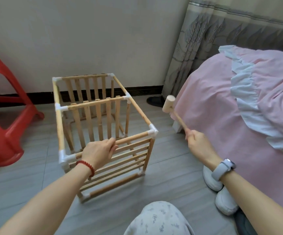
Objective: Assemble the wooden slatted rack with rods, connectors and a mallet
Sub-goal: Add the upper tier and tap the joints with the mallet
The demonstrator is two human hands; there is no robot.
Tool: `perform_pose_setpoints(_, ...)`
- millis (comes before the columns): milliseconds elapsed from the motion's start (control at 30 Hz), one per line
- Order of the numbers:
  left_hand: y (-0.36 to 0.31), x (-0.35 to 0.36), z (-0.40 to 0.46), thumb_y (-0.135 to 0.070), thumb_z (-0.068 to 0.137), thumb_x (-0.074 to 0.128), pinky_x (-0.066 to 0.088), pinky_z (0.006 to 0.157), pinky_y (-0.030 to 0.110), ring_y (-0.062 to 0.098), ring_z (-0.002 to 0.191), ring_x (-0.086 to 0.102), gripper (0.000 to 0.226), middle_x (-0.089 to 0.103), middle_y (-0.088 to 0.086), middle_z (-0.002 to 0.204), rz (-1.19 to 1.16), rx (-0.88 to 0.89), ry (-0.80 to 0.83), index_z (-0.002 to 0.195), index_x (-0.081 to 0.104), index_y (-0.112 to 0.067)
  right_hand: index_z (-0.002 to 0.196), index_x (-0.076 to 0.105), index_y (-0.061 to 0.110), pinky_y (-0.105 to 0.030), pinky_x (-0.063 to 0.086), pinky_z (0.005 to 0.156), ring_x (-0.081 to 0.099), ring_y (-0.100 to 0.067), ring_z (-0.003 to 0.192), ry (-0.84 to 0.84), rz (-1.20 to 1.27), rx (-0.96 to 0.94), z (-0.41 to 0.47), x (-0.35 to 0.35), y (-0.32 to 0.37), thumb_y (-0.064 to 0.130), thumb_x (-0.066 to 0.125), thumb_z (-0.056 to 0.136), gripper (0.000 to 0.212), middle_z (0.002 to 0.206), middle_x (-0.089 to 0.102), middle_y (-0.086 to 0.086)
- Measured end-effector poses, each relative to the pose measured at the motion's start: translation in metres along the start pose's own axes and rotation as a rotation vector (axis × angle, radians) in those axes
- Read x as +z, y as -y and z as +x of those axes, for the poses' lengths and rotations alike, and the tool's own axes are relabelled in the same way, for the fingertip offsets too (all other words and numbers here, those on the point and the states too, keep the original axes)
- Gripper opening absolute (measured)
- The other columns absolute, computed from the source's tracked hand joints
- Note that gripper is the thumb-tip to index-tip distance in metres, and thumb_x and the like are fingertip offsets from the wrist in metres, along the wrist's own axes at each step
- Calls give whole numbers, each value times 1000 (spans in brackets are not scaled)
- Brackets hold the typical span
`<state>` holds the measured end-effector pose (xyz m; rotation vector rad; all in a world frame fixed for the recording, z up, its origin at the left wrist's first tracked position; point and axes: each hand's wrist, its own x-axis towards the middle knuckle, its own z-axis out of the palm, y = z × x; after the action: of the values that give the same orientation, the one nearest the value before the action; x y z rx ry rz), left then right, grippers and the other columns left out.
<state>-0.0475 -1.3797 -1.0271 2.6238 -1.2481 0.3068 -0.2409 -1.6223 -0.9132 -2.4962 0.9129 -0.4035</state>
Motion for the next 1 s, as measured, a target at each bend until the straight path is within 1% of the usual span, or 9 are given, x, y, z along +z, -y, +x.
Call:
perform_pose_setpoints(233,-6,-2,5,-43,99,34,28,68,31,14,72,51,27,60,-9,81,39,-172,-8,103,57,-30,75,43,12,-33,35,56,45,-11,54,-527,433,-172,-23,-2,44,28,33,99,30,57,44,5)
perform_pose_setpoints(333,-11,-7,8,-44,100,27,30,76,32,14,84,54,28,60,-10,90,42,-210,57,109,51,-34,70,38,18,-33,29,60,57,-27,73,-17,179,118,-48,61,11,27,29,102,35,64,45,0)
perform_pose_setpoints(400,-14,-9,10,-44,100,26,31,79,33,14,85,54,28,59,-10,90,29,-211,79,110,50,-34,69,41,18,-32,27,62,57,-36,84,69,5,141,-41,62,-2,26,29,102,36,69,48,-2)
perform_pose_setpoints(533,-7,-11,11,-43,101,27,31,79,33,14,80,51,26,53,-12,83,26,-236,112,109,50,-34,75,47,2,-37,32,58,48,-33,64,-370,258,-78,-4,3,30,32,34,101,42,64,53,-11)
perform_pose_setpoints(600,-7,-9,9,-44,100,27,30,78,33,14,81,51,26,55,-12,85,19,-257,125,109,50,-35,76,44,3,-38,34,57,48,-33,62,-468,313,-92,-4,2,36,36,30,98,42,64,52,-13)
perform_pose_setpoints(733,-12,-7,6,-44,100,27,27,75,32,13,82,48,26,53,-12,86,18,-288,124,111,49,-36,68,38,19,-33,29,62,58,-36,84,125,-33,90,-39,69,7,30,27,103,38,65,45,3)
perform_pose_setpoints(767,-12,-7,6,-44,100,26,27,75,32,13,82,48,26,53,-12,87,18,-285,127,111,49,-36,67,38,20,-32,28,62,58,-35,86,135,-79,82,-39,70,4,29,28,103,38,65,45,3)
perform_pose_setpoints(933,-12,-11,12,-44,100,27,29,77,33,14,85,51,26,56,-11,90,-15,-296,160,111,49,-35,75,47,7,-39,33,56,47,-29,60,-458,289,-85,-14,2,30,32,32,101,39,60,49,-4)
perform_pose_setpoints(1000,-14,-9,9,-44,100,27,29,78,33,14,87,52,26,56,-11,92,-20,-294,162,111,49,-35,74,42,14,-38,33,52,45,-24,52,-501,360,-69,-28,14,28,31,31,99,33,58,46,-5)
